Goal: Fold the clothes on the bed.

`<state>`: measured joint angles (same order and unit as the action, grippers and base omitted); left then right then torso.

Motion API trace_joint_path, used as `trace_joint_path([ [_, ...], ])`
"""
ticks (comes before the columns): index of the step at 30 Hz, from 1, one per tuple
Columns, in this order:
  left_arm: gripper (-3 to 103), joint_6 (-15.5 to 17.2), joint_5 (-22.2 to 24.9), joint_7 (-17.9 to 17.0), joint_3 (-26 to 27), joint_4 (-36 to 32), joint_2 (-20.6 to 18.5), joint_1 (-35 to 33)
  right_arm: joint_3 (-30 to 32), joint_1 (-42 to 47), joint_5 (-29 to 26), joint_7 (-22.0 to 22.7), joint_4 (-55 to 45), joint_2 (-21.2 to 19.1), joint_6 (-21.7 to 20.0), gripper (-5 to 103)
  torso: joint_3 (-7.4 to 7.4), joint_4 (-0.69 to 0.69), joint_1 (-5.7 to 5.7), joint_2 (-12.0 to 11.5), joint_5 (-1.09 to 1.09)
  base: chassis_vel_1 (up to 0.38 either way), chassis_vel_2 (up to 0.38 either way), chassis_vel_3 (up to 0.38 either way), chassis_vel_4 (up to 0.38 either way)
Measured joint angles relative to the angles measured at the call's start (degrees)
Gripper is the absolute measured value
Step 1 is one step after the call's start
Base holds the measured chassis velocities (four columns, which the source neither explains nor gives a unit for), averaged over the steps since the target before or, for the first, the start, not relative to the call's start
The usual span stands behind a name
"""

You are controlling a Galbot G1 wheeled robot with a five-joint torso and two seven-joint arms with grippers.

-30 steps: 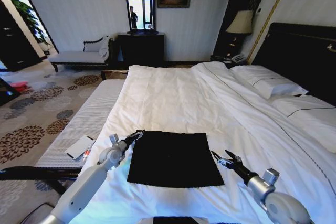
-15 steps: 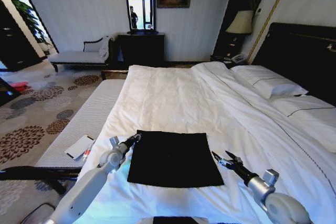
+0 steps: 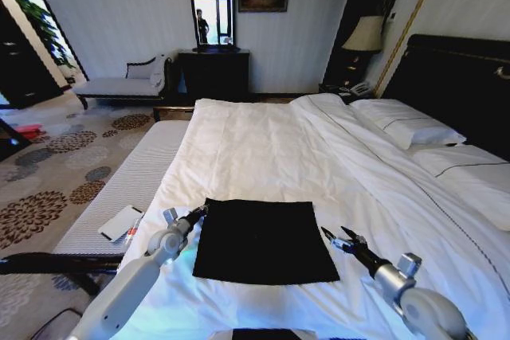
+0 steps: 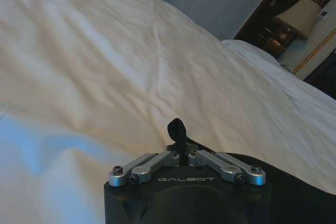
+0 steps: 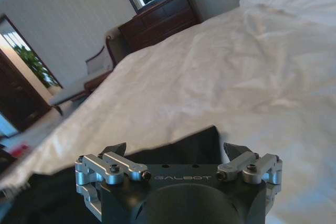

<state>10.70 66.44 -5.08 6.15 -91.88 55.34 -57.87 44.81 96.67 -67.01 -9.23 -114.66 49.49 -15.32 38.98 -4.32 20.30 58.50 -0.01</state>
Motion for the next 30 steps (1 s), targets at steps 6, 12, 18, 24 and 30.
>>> trace_joint_path([
  [6,2,-0.26,-1.07,-1.12,0.07,-1.73,0.03,-0.66,-11.55,-15.15,-8.25,1.48,8.1,-7.55,-3.22,100,0.01,0.03,0.01,-0.01,0.02,0.0,0.0,0.0,0.0],
  [12,2,-0.37,-1.51,-1.83,0.29,-2.67,0.18,-1.06,-19.56,-25.17,-8.18,0.9,15.31,-9.41,-3.79,100,0.01,0.0,0.01,-0.01,0.01,0.0,0.0,0.0,0.0],
  [18,2,-0.38,-1.51,-2.18,0.35,-3.55,-0.01,-1.42,-25.61,-32.85,-6.92,-0.25,22.24,-9.57,-3.3,100,0.01,-0.01,0.01,-0.01,0.01,0.0,0.0,0.0,0.0],
  [24,2,-0.36,-1.49,-2.75,-0.63,-3.76,0.48,-1.09,-28.33,-35.23,-5.97,-0.62,24.82,-8.47,-3.12,100,0.01,-0.01,0.01,0.0,0.01,0.0,0.0,0.0,0.0],
  [30,2,-0.3,-1.51,-2.83,-1.08,-3.83,0.66,-0.98,-28.83,-34.94,-5.06,-0.92,26.27,-7.94,-3.08,100,0.0,-0.01,0.01,0.0,0.0,0.0,0.0,0.0,0.0],
])
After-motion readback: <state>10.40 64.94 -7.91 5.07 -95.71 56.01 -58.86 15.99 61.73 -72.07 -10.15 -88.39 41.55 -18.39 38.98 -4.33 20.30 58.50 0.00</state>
